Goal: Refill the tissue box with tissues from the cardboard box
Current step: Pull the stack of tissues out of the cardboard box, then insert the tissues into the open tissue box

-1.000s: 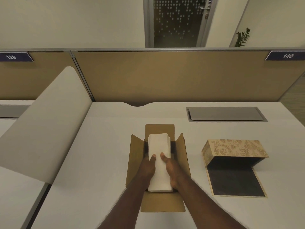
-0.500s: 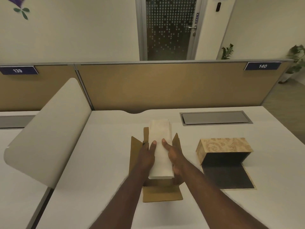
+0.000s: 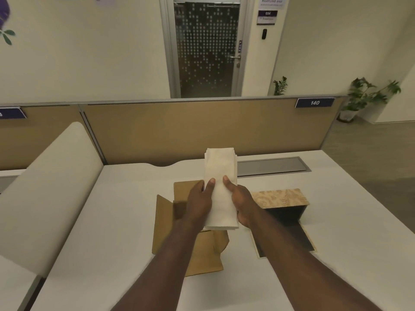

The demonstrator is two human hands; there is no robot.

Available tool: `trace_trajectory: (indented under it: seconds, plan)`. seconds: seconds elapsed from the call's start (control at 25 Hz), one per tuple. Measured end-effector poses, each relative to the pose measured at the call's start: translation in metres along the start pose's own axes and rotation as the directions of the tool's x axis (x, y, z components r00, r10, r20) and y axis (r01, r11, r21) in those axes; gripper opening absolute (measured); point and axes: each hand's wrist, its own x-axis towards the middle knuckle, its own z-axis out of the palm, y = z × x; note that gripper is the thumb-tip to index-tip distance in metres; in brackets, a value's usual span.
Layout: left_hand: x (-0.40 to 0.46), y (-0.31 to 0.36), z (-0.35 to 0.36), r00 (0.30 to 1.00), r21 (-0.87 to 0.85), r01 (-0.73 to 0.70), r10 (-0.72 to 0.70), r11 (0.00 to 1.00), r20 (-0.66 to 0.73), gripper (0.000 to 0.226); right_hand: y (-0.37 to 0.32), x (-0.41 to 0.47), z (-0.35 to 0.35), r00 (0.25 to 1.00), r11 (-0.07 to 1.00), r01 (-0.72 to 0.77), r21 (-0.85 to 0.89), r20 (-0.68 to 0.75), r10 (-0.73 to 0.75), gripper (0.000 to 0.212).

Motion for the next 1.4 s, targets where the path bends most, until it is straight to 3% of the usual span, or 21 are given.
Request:
trace_trajectory:
  seconds: [0.16, 0.32, 0.52, 0.68, 0.8, 1.04, 1.24, 1.4]
  plan:
    - [-0.002, 0.015, 0.045, 1.000, 0.023, -0.023, 0.023, 0.999, 0.007, 0.053, -0.016, -0.004, -0.043, 0.999, 0.999, 0.050, 0.017, -0.013, -0.050, 0.037]
    - [-0.009, 0.017, 0.100, 0.999, -0.008, 0.020, -0.020, 1.000, 0.037, 0.055, -0.020, -0.008, -0.100, 0.999, 0.999, 0.038, 0.025, -0.021, -0.038, 0.045]
    - [-0.014, 0.007, 0.162, 0.989, -0.055, 0.130, -0.125, 0.990, 0.078, 0.059, -0.017, -0.007, -0.177, 0.999, 0.998, 0.000, -0.070, 0.033, 0.002, 0.038]
    - [-0.016, 0.001, 0.197, 0.969, -0.121, 0.229, -0.213, 0.966, 0.128, 0.043, -0.011, -0.003, -0.221, 0.993, 0.990, -0.044, -0.132, 0.102, 0.057, 0.041]
    - [-0.018, -0.007, 0.207, 0.940, -0.212, 0.321, -0.283, 0.923, 0.190, 0.036, -0.003, 0.000, -0.241, 0.980, 0.983, -0.090, -0.160, 0.161, 0.116, 0.044]
    - [-0.006, -0.037, 0.199, 0.896, -0.276, 0.422, -0.352, 0.864, 0.270, 0.075, 0.019, 0.003, -0.258, 0.954, 0.959, -0.107, -0.261, 0.245, 0.173, 0.045]
    - [0.006, -0.061, 0.190, 0.847, -0.376, 0.500, -0.351, 0.781, 0.399, 0.061, 0.036, 0.007, -0.255, 0.924, 0.951, -0.154, -0.268, 0.301, 0.235, 0.054]
    - [0.017, -0.075, 0.180, 0.823, -0.409, 0.550, -0.390, 0.728, 0.413, 0.062, 0.045, 0.009, -0.252, 0.925, 0.932, -0.171, -0.321, 0.274, 0.264, 0.052]
